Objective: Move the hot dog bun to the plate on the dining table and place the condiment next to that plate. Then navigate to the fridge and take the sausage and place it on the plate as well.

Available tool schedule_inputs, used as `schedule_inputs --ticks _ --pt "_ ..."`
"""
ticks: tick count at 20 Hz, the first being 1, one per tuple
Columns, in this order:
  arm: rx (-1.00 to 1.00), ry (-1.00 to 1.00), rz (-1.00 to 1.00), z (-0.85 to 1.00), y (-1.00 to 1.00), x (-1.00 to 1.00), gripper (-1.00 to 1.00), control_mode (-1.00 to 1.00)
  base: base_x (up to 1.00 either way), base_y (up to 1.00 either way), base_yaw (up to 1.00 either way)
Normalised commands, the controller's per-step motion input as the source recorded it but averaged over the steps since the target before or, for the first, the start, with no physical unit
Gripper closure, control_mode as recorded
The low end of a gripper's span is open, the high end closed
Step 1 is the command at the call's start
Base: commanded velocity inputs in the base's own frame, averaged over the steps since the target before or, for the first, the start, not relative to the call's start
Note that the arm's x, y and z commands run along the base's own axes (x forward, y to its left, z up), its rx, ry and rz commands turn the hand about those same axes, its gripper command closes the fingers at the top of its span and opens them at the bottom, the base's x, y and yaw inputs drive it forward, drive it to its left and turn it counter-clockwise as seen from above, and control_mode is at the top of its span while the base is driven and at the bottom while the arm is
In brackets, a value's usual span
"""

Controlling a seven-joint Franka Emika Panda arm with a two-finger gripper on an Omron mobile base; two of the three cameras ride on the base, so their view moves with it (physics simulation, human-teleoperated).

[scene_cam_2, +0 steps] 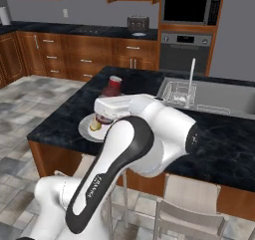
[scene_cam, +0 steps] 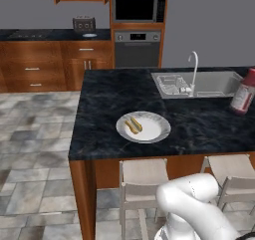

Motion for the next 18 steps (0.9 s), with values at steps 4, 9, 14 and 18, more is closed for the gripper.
schedule_inputs --ticks 4,9,14,18 --pt "-0.20 -0.02 0.04 -0.67 -0.03 0.62 1.00 -1.00 0.00 0.00 0.00" --pt "-0.13 -0.02 0.00 -0.59 0.00 0.76 1.00 -1.00 0.00 0.00 0.00" --pt "-0.01 0.00 0.00 -0.67 -0.01 0.75 1.00 -1.00 0.00 0.00 0.00" --pt "0.00 0.00 0.03 -0.64 0.00 0.73 1.00 -1.00 0.00 0.00 0.00"
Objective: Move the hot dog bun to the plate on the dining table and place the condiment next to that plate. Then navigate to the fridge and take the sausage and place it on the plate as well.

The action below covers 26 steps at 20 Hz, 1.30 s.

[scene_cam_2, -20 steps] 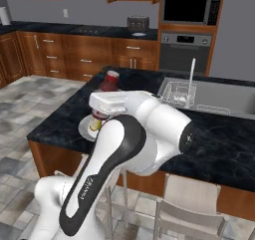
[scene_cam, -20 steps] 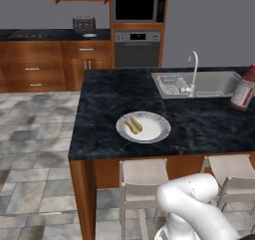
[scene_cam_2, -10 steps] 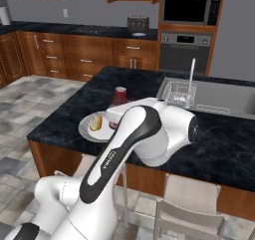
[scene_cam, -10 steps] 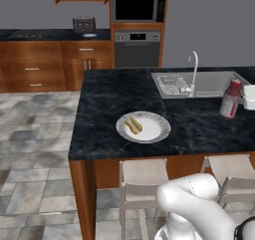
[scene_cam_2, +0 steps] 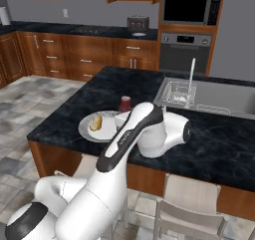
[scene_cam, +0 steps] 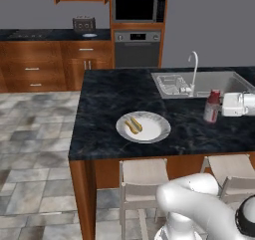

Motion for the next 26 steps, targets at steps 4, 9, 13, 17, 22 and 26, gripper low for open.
schedule_inputs --ticks 4,9,13,17,22,26 --pt "0.00 -0.02 0.06 -0.58 -0.14 0.73 1.00 -1.00 0.00 0.00 0.00" --pt "0.00 0.00 0.06 -0.49 -0.22 0.70 1.00 -1.00 0.00 0.00 0.00" --pt "-0.05 -0.03 0.02 -0.36 -0.21 0.62 1.00 -1.00 0.00 0.00 0.00" --pt "-0.06 -0.01 0.04 -0.44 -0.16 0.53 1.00 -1.00 0.00 0.00 0.00" --pt "-0.03 0.00 0.05 -0.50 -0.10 0.45 1.00 -1.00 0.00 0.00 0.00" --pt "0.00 0.00 0.05 -0.46 -0.06 0.39 1.00 -1.00 0.00 0.00 0.00"
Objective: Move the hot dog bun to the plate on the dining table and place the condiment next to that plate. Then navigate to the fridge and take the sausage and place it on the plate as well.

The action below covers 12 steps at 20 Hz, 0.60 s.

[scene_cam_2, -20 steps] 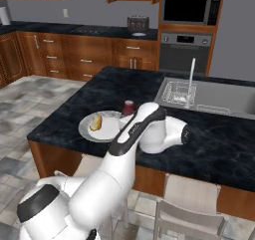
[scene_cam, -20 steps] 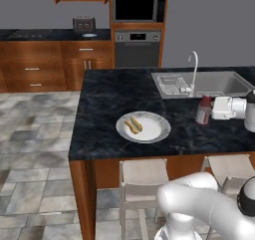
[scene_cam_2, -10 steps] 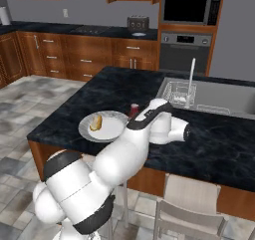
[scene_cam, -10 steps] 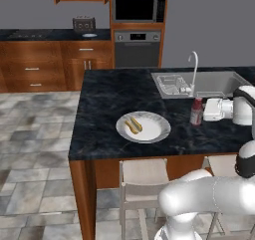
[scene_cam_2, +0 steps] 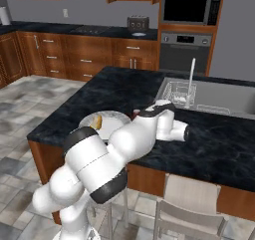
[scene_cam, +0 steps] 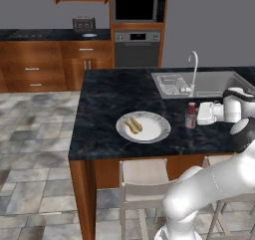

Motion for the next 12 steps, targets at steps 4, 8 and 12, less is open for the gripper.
schedule_inputs --ticks 4,8,12 --pt "0.00 0.00 0.04 -0.32 -0.15 0.46 1.00 -1.00 0.00 0.00 0.00" --pt "0.00 0.00 0.04 -0.33 -0.12 0.46 1.00 -1.00 0.00 0.00 0.00" --pt "0.00 0.00 0.04 -0.41 -0.02 0.43 1.00 -1.00 0.00 0.00 0.00"
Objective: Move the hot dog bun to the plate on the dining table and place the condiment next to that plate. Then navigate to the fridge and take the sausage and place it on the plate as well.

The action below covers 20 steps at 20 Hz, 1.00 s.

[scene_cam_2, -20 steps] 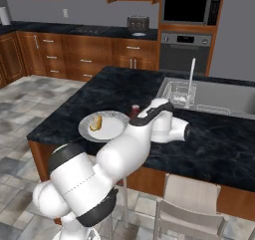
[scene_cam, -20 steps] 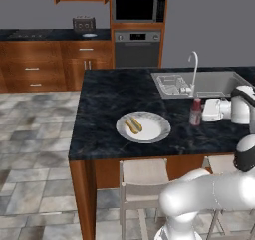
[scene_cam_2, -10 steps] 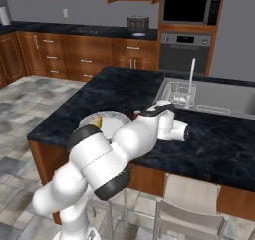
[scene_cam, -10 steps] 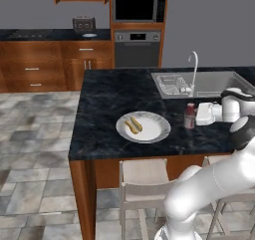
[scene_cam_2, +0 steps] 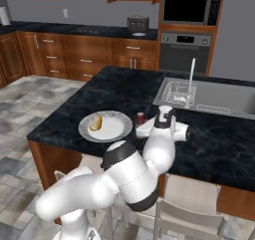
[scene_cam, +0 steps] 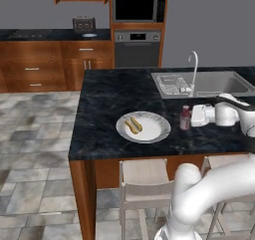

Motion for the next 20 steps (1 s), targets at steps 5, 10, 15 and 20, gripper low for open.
schedule_inputs --ticks 5,10,15,20 --pt "-0.01 -0.01 0.02 -0.33 0.00 0.24 1.00 -1.00 0.00 0.00 0.00" --pt "0.00 -0.04 0.00 -0.27 0.00 0.15 1.00 -1.00 0.00 0.00 0.00" --pt "-0.03 -0.06 0.00 -0.31 0.12 0.06 1.00 -1.00 0.00 0.00 0.00" --pt "-0.07 -0.07 0.00 -0.32 0.11 0.00 -1.00 -1.00 0.00 0.00 0.00"
